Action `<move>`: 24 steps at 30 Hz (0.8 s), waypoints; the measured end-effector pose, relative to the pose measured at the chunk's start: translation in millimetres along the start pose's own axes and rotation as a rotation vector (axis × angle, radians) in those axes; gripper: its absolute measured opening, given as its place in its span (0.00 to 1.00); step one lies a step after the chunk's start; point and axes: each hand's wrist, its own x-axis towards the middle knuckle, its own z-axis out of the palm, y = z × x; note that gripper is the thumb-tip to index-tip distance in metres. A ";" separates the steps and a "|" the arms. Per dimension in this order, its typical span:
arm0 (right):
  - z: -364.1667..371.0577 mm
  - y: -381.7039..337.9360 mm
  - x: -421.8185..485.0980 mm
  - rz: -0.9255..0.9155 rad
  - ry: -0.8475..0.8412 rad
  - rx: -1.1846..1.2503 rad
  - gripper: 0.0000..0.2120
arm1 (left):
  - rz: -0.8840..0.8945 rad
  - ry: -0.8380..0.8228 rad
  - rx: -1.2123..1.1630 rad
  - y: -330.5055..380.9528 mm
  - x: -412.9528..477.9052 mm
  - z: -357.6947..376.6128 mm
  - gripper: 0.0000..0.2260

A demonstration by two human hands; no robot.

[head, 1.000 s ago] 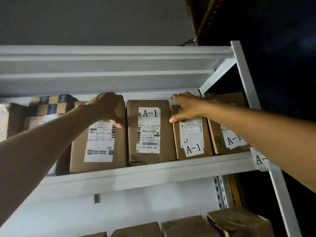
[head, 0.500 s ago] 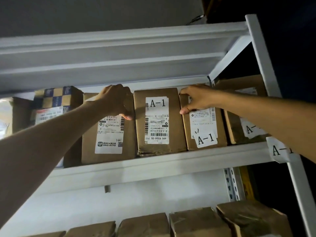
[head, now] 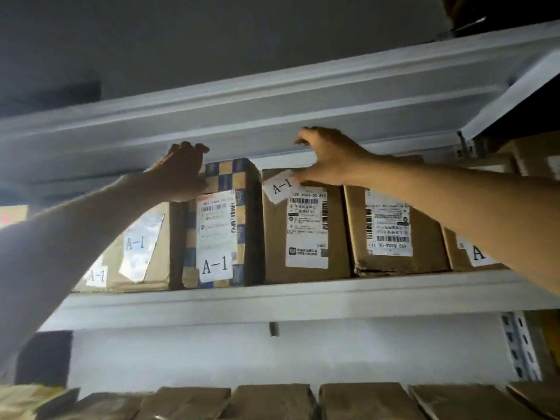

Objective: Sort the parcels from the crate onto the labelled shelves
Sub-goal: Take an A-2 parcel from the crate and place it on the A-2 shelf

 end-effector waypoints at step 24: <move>91.3 -111.5 104.3 0.214 0.026 0.031 0.17 | 0.129 0.151 -0.173 -135.2 -11.3 38.1 0.17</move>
